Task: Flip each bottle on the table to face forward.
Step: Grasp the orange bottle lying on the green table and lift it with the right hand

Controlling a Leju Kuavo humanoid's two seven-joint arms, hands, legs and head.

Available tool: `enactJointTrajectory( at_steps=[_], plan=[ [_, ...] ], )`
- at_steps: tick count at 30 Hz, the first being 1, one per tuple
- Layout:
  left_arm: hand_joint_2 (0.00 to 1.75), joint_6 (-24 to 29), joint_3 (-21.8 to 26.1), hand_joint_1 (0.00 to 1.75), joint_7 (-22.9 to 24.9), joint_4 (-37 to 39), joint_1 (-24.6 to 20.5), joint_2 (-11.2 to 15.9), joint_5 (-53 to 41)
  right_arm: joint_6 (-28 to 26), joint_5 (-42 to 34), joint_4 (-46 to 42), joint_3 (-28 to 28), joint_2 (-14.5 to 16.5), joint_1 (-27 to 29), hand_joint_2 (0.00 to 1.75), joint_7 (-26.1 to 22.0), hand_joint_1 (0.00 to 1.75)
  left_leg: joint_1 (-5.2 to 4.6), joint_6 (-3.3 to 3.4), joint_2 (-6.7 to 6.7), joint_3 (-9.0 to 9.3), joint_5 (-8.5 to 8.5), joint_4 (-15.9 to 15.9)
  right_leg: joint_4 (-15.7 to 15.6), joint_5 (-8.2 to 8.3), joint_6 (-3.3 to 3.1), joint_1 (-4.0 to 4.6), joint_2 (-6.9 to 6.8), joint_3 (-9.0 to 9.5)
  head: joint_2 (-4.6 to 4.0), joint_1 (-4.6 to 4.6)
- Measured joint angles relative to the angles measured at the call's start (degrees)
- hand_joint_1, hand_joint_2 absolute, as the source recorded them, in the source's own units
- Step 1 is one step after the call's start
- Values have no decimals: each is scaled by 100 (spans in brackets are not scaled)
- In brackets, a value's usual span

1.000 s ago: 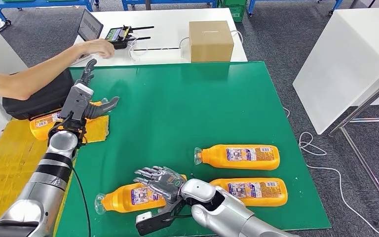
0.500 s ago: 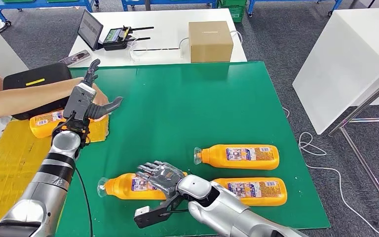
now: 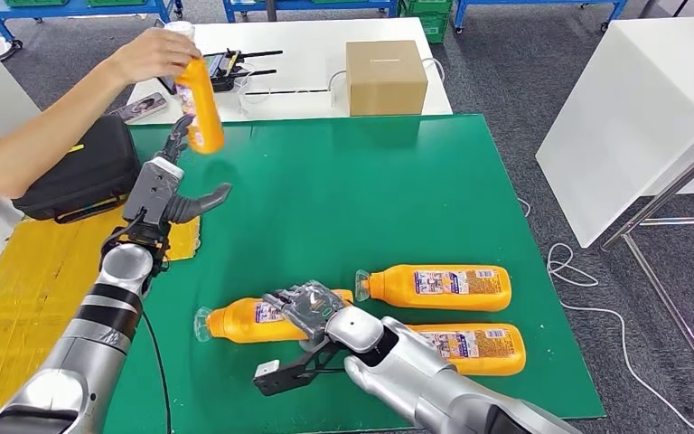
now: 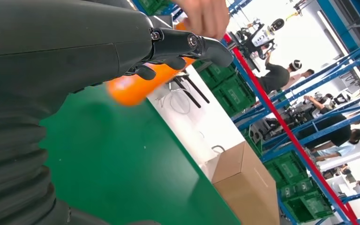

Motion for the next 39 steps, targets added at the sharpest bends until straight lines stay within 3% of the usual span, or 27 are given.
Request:
enactJointTrajectory(
  at_steps=[20,23,28,35,39],
  plan=[
    [175,9,-51,0,-21,-130,89,-17,32,-36,-26,282,-280,81,-71,175,77,173,-1,0,-1,3,0,0,-1,0,0,-1,-1,3,0,0],
    [175,9,-52,0,-24,-141,91,-22,39,-225,-149,303,-378,91,-51,175,127,175,-1,0,-1,3,0,0,-1,0,0,0,-1,3,0,1],
    [175,21,-60,0,-28,-258,159,-28,63,-990,-569,324,-843,87,64,175,118,175,-1,0,0,0,0,0,-1,0,0,-1,-1,2,0,1],
    [175,92,-79,0,57,-682,421,-2,102,-2170,-1496,-343,-2061,37,632,175,-885,175,-1,0,-1,-23,-1,0,0,-1,1,0,-1,-19,0,0],
    [175,170,-79,0,86,-767,517,26,172,-2639,-2008,-1133,-2723,-9,1103,175,-1795,175,0,0,-2,-32,-1,0,0,-1,0,1,-1,-27,0,1]
  ],
)
